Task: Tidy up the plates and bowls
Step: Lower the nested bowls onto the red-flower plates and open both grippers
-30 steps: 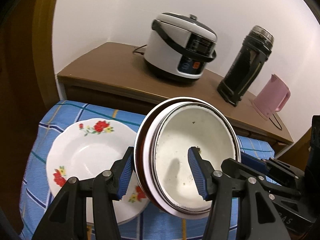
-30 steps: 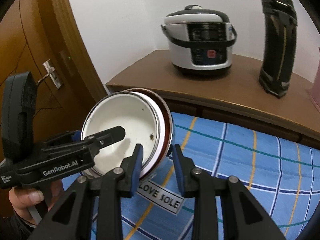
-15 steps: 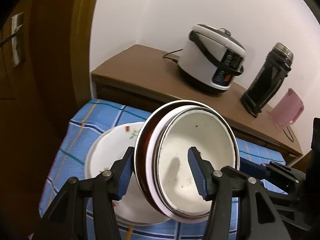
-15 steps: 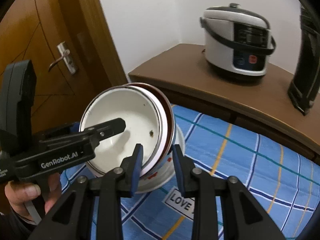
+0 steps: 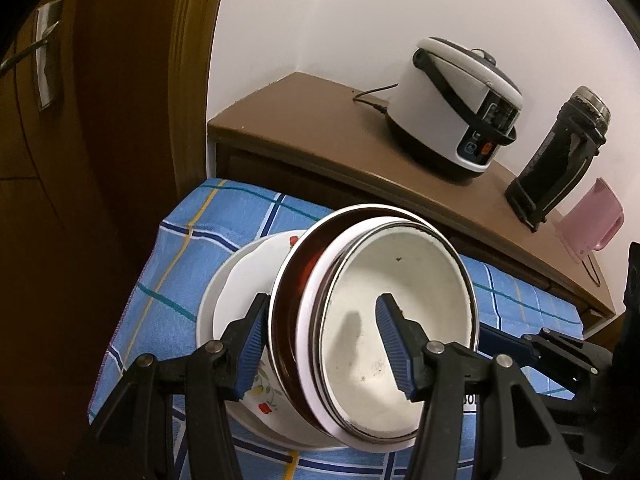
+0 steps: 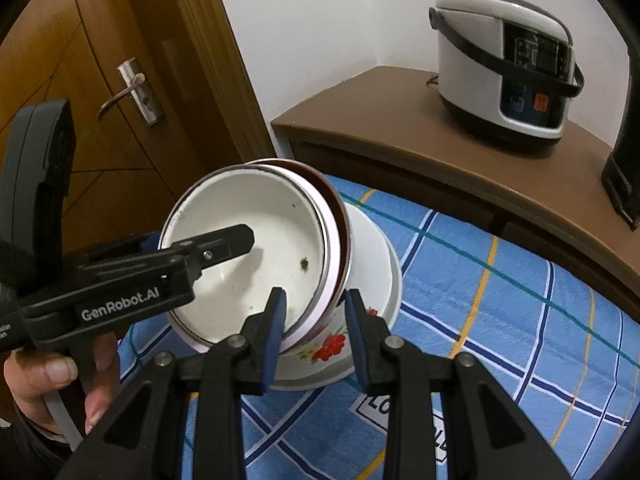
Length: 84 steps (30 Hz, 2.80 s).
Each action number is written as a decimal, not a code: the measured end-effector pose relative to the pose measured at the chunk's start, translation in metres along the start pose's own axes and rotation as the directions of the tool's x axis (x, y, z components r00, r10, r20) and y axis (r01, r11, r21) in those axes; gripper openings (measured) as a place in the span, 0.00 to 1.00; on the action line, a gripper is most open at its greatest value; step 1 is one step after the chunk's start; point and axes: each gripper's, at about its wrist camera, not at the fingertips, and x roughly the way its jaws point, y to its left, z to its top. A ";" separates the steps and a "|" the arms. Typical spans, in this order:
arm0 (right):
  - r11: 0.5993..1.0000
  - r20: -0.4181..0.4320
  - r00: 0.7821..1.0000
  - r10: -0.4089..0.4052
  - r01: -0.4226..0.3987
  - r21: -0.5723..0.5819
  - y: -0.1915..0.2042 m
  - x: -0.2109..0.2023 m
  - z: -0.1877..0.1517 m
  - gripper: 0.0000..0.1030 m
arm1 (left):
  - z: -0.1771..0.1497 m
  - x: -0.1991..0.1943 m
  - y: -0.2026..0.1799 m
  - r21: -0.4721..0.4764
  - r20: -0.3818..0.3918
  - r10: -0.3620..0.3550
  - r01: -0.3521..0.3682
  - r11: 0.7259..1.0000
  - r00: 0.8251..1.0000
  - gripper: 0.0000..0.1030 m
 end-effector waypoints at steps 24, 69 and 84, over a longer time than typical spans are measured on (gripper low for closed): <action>1.000 -0.009 1.000 0.012 -0.012 -0.011 0.001 0.005 0.004 0.30 | -0.007 0.018 0.005 -0.005 -0.092 0.012 -0.013 1.000 0.996 0.55; 0.994 -0.029 0.995 0.098 -0.097 0.046 -0.019 0.022 0.004 0.31 | -0.011 0.029 0.001 0.039 -0.137 0.016 -0.011 0.999 0.990 0.55; 0.996 0.040 0.995 0.087 -0.087 0.003 -0.020 0.005 -0.005 0.37 | -0.013 0.015 -0.010 0.087 -0.037 0.077 -0.073 0.993 0.996 0.58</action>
